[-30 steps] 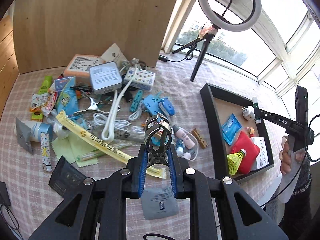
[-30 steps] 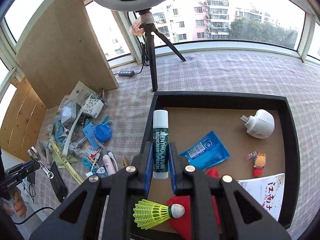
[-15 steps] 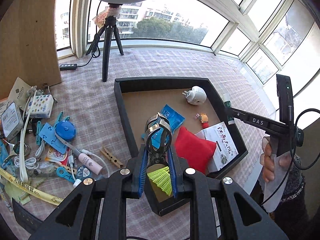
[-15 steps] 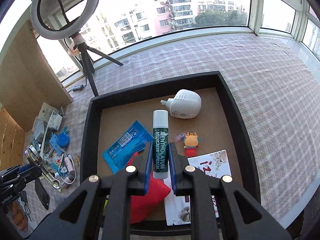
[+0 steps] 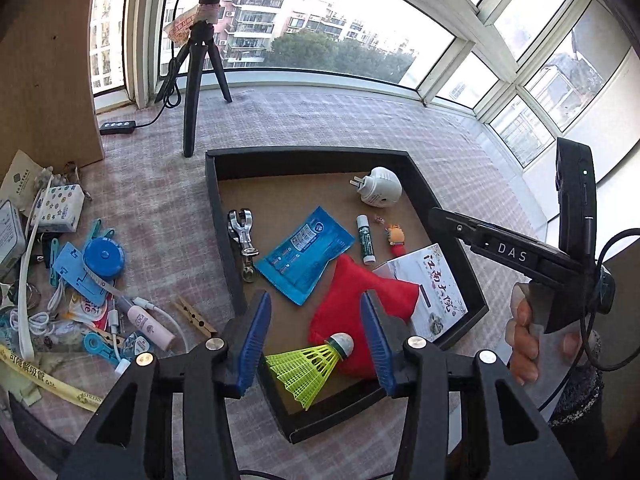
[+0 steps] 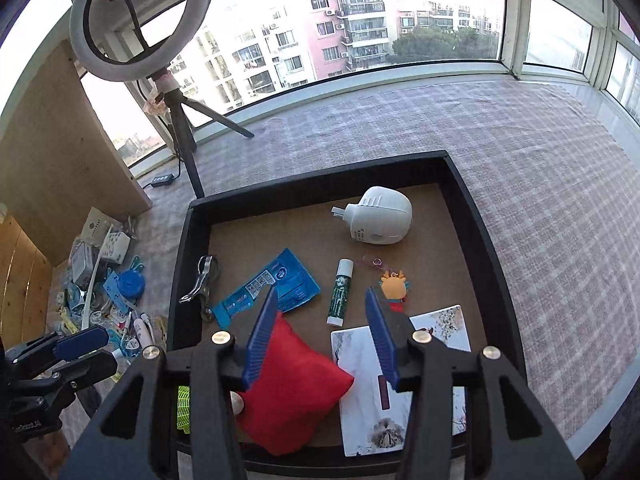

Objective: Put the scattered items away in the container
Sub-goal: 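Carry the metal clip and lip balm into the black tray and open both grippers, then grasp the black wipe pack with both grippers from opposite sides, then carry the black pack into the tray and open both grippers, then grasp the yellow straw packet with the left gripper while the right grasps the wooden clothespin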

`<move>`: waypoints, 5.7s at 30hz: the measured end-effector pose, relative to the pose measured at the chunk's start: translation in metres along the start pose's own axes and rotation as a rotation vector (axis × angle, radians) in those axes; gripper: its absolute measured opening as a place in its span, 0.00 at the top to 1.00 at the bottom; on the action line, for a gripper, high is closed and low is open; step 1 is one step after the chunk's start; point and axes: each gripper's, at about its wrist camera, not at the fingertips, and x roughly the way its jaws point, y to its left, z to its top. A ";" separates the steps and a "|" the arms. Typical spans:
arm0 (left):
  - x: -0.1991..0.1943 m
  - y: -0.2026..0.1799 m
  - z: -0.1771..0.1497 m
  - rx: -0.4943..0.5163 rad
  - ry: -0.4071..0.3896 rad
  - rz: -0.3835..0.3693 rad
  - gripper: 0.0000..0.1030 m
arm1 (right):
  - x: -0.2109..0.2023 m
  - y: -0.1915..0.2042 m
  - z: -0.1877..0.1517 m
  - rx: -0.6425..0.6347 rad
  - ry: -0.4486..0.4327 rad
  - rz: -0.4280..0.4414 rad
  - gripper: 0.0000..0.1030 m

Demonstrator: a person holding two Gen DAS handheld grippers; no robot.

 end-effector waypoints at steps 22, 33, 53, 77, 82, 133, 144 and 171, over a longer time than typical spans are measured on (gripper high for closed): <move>-0.110 0.259 -0.162 -0.659 -0.043 0.362 0.45 | 0.045 0.221 -0.044 -0.525 0.162 0.288 0.44; -0.116 0.306 -0.220 -0.940 -0.064 0.303 0.41 | 0.064 0.319 -0.104 -0.772 0.318 0.410 0.43; -0.094 0.314 -0.231 -1.006 -0.098 0.226 0.41 | 0.127 0.422 -0.176 -0.829 0.507 0.527 0.49; -0.078 0.283 -0.208 -0.892 -0.096 0.186 0.47 | 0.105 0.413 -0.187 -0.750 0.464 0.549 0.72; -0.103 0.277 -0.188 -0.840 -0.128 0.182 0.47 | 0.085 0.403 -0.169 -0.718 0.410 0.563 0.72; 0.014 -0.040 0.070 0.002 -0.038 0.065 0.48 | -0.005 0.038 0.000 -0.039 0.005 0.144 0.63; -0.020 0.031 0.046 -0.111 -0.056 0.124 0.48 | 0.002 0.075 -0.010 -0.111 0.015 0.184 0.53; -0.058 0.243 -0.102 -0.695 -0.010 0.196 0.48 | 0.103 0.213 -0.047 -0.448 0.326 0.282 0.53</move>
